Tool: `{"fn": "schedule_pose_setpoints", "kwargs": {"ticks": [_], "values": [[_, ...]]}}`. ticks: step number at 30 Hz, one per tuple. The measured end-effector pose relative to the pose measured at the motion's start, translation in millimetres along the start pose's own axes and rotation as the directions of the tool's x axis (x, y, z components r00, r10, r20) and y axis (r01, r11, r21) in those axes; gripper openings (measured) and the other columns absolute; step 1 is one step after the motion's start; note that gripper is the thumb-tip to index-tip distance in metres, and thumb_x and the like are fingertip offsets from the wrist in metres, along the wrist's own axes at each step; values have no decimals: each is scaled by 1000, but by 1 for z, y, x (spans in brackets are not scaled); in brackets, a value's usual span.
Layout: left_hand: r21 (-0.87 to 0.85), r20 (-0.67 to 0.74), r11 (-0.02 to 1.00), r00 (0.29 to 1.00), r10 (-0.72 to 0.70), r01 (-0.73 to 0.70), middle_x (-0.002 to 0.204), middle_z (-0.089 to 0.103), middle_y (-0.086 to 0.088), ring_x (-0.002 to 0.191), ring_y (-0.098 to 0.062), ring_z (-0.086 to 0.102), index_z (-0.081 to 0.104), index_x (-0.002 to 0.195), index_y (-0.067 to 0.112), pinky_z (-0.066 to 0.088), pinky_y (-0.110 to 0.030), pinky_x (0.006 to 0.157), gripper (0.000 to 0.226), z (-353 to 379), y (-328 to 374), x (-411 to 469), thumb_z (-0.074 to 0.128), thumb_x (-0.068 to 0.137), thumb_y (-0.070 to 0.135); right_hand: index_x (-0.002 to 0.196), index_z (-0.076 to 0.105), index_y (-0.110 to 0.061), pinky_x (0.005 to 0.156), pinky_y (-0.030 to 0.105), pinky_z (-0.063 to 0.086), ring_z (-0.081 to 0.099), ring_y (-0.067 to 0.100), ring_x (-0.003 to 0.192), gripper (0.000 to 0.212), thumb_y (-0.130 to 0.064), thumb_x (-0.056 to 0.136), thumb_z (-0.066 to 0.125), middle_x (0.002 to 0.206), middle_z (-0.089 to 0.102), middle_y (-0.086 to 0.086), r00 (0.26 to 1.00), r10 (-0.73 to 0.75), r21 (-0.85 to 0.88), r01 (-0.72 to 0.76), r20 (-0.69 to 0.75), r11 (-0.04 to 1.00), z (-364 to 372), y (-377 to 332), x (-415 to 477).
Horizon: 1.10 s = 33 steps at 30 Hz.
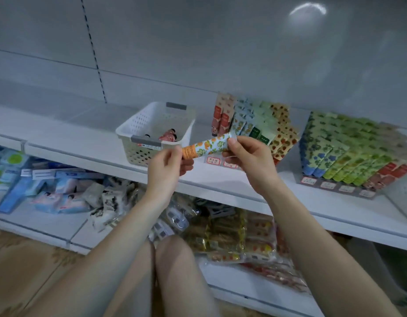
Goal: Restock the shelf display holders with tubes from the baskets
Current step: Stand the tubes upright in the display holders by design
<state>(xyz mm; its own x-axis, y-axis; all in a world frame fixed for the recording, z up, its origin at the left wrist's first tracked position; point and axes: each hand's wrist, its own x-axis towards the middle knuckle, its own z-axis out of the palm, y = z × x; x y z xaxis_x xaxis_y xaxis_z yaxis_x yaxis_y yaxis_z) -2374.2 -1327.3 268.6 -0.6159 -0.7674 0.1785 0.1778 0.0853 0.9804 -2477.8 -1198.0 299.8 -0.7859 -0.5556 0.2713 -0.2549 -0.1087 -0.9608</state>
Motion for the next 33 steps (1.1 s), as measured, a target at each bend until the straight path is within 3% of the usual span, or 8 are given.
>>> {"fn": "schedule_pose_setpoints", "kwargs": {"ticks": [4, 8, 11, 14, 18, 23, 28, 33], "values": [[247, 143, 949, 976, 167, -199, 79, 68, -10, 75, -25, 65, 61, 82, 11, 49, -34, 72, 26, 20, -13, 18, 43, 98, 21, 80, 67, -6, 62, 22, 56, 61, 7, 56, 14, -7, 90, 58, 69, 64, 11, 992, -80, -161, 64, -94, 985, -22, -12, 20], [512, 326, 763, 911, 253, -395, 95, 68, -15, 88, -30, 62, 63, 103, 0, 40, -30, 70, 27, 29, -40, 31, 45, 97, 19, 74, 65, 8, 61, 36, 50, 56, 20, 58, 28, -14, 90, 60, 63, 62, 18, 959, -225, -444, 129, -172, 887, -43, -19, 40], [666, 484, 543, 850, 206, -511, 109, 63, -20, 102, -34, 58, 59, 116, -2, 44, -38, 84, 34, 35, -66, 43, 47, 96, 23, 68, 61, 9, 58, 26, 40, 48, 18, 54, 34, -18, 90, 59, 62, 60, 21, 937, -300, -636, 122, -180, 762, -51, -21, 52], [738, 565, 386, 819, 95, -553, 109, 59, -16, 101, -30, 54, 55, 112, 0, 44, -39, 86, 34, 40, -84, 52, 44, 96, 28, 73, 62, 9, 61, 33, 45, 55, 34, 62, 34, -19, 91, 57, 70, 63, 25, 936, -322, -746, 112, -144, 657, -55, -19, 62], [777, 552, 313, 830, 80, -546, 100, 57, -7, 96, -23, 53, 55, 96, 7, 44, -37, 86, 30, 42, -95, 53, 39, 96, 32, 72, 57, 12, 55, 32, 34, 43, 26, 56, 35, -17, 92, 54, 66, 56, 25, 956, -281, -848, 80, -84, 524, -54, -9, 73], [799, 534, 265, 840, 102, -540, 94, 60, -9, 91, -26, 57, 57, 87, 8, 48, -43, 82, 49, 42, -101, 53, 20, 88, 40, 62, 46, 0, 52, 28, 32, 40, 20, 56, 32, -10, 92, 50, 60, 44, 18, 974, -213, -895, 20, -84, 446, -47, 2, 83], [794, 530, 267, 837, 137, -546, 85, 62, -12, 80, -30, 60, 59, 80, 6, 52, -43, 73, 46, 42, -102, 52, 25, 86, 36, 73, 59, 12, 63, 37, 50, 51, 29, 58, 30, -9, 92, 50, 70, 62, 24, 980, -183, -904, 3, -83, 428, -41, 9, 90], [787, 535, 262, 830, 160, -558, 83, 63, -12, 77, -29, 61, 60, 78, 5, 52, -42, 69, 41, 40, -103, 51, 30, 87, 32, 76, 60, 13, 67, 41, 52, 61, 37, 69, 29, -8, 92, 49, 77, 64, 28, 975, -213, -906, 33, -64, 423, -40, 11, 92]]}}
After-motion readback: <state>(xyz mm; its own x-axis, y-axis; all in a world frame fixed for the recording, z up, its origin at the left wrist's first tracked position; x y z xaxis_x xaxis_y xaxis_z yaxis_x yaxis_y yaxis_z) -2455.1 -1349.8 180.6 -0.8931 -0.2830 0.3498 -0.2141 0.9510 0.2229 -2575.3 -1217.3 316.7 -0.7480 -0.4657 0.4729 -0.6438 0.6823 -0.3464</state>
